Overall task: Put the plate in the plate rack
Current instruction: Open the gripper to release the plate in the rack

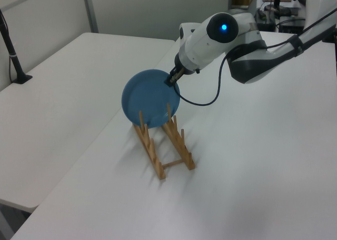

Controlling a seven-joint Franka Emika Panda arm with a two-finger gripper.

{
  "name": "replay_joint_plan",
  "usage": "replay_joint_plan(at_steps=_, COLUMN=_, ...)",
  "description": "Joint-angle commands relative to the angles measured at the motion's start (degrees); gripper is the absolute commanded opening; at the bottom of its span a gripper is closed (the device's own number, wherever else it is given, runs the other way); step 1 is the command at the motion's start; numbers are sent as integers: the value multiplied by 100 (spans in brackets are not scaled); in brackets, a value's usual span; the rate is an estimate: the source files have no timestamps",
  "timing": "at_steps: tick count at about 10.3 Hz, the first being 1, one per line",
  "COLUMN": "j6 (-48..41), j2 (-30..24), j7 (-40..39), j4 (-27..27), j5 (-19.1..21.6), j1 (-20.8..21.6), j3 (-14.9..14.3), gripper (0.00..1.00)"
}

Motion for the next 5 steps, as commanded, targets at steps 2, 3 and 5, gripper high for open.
replay_joint_plan(at_steps=2, j6=28, j2=-553, j7=-211, j4=-79, j5=1182, j1=-23, j3=-49, gripper=100)
replay_joint_plan(at_steps=3, j6=-286, j2=-703, j7=-692, j4=-71, j5=1744, j1=-41, j3=-49, gripper=100)
replay_joint_plan(at_steps=5, j6=-1066, j2=-1133, j7=-2226, j4=-88, j5=3235, j1=-329, j3=-66, gripper=100)
